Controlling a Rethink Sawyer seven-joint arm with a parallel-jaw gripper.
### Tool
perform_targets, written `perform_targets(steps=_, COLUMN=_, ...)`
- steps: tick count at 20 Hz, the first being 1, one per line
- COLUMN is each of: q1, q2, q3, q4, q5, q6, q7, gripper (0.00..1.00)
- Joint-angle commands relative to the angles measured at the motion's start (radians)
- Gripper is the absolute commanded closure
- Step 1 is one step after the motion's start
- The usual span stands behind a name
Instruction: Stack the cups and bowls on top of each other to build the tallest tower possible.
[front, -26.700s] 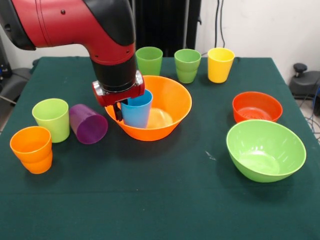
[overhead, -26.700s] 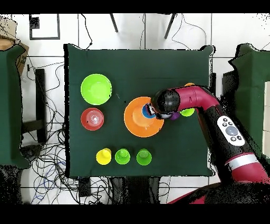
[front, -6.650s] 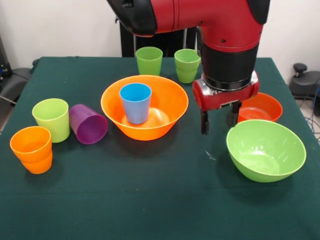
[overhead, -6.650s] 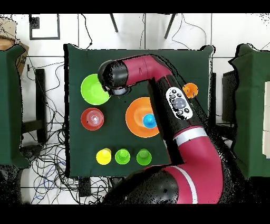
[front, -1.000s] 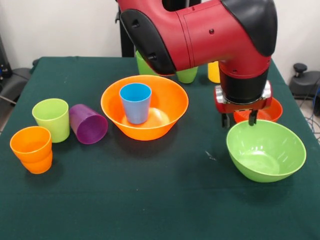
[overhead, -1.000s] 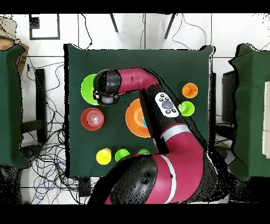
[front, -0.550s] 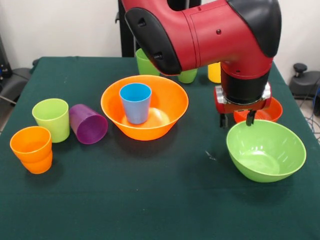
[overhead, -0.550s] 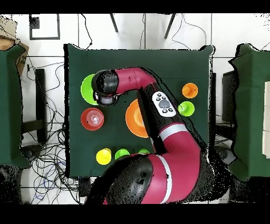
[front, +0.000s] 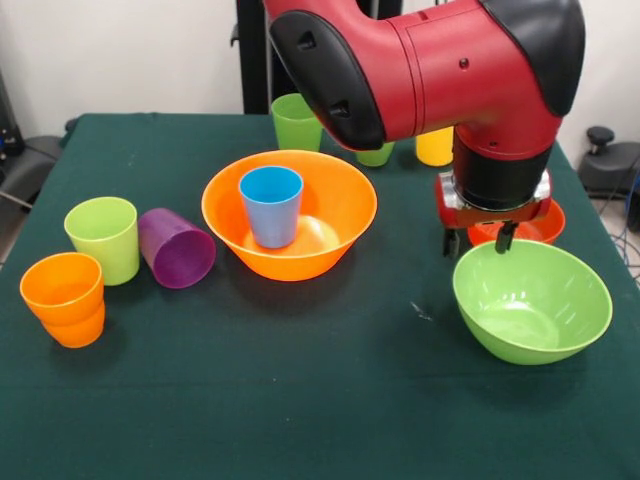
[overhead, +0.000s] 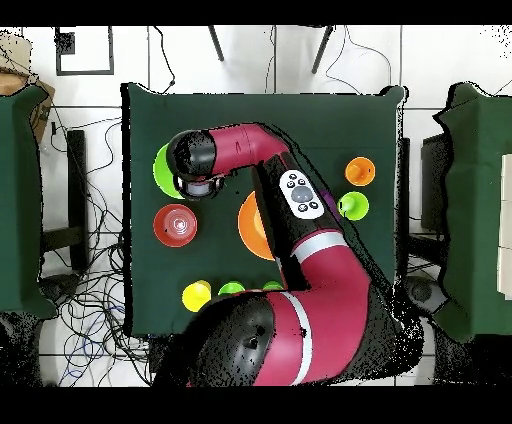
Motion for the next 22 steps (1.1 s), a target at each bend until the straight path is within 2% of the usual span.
perform_targets(steps=1, q1=0.001, q2=0.007, q3=-0.029, q4=-0.037, q5=-0.048, q6=0.057, q7=-0.136, gripper=0.00)
perform_targets(steps=11, q1=-0.004, q2=-0.001, q3=-0.023, q4=-0.022, q5=-0.043, q6=0.058, q7=-0.142, gripper=0.00)
perform_targets(steps=16, q1=0.013, q2=-0.006, q3=-0.046, q4=-0.031, q5=-0.070, q6=0.076, q7=-0.137, gripper=0.00)
perform_targets(steps=22, q1=0.000, q2=0.008, q3=-0.032, q4=-0.045, q5=-0.036, q6=0.096, q7=-0.129, gripper=0.00)
